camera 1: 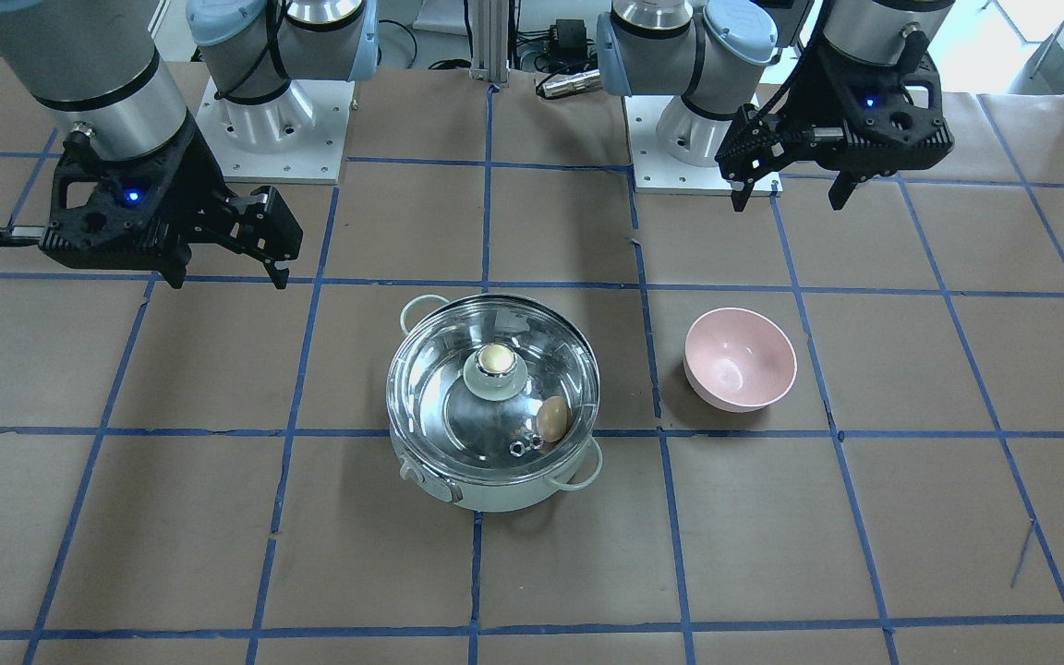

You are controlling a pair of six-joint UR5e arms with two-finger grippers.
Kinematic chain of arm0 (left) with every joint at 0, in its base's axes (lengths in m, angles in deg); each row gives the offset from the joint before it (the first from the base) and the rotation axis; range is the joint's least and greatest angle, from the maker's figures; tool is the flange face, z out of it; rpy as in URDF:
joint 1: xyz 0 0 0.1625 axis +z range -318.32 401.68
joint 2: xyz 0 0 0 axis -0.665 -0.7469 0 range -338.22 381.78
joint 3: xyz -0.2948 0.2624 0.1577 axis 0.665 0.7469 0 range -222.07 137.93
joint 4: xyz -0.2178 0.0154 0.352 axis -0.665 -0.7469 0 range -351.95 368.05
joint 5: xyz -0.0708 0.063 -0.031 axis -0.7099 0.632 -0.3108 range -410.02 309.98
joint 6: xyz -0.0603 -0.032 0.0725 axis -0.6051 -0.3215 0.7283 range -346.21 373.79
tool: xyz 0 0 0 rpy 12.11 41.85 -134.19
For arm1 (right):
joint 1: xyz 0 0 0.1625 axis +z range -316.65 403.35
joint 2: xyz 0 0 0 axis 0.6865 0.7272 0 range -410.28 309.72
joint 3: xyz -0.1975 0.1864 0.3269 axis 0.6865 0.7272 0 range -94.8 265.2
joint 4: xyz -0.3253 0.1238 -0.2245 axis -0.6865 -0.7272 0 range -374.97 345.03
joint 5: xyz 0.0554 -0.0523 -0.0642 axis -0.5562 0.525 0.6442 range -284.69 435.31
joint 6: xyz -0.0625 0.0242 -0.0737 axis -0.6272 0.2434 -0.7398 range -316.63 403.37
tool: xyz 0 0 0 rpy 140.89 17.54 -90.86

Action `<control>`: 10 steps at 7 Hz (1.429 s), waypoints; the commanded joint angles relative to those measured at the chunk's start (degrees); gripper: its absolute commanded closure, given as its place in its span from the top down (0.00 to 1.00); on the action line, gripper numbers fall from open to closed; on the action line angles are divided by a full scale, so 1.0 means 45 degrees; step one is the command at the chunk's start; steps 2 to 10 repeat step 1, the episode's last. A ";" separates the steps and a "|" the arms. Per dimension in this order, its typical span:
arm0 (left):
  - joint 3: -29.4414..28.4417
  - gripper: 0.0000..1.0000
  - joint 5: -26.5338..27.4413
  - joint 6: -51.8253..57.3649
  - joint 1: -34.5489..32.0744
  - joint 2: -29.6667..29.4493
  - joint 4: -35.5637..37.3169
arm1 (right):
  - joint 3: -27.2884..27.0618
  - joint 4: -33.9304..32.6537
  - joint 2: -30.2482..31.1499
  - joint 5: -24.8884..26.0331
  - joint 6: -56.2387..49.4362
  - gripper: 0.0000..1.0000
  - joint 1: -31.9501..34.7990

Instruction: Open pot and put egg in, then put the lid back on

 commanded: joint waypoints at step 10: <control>0.0000 1.00 0.0000 0.0000 0.0002 0.0015 0.0019 | 0.0001 -0.0005 -0.0076 -0.0013 -0.0018 1.00 0.0012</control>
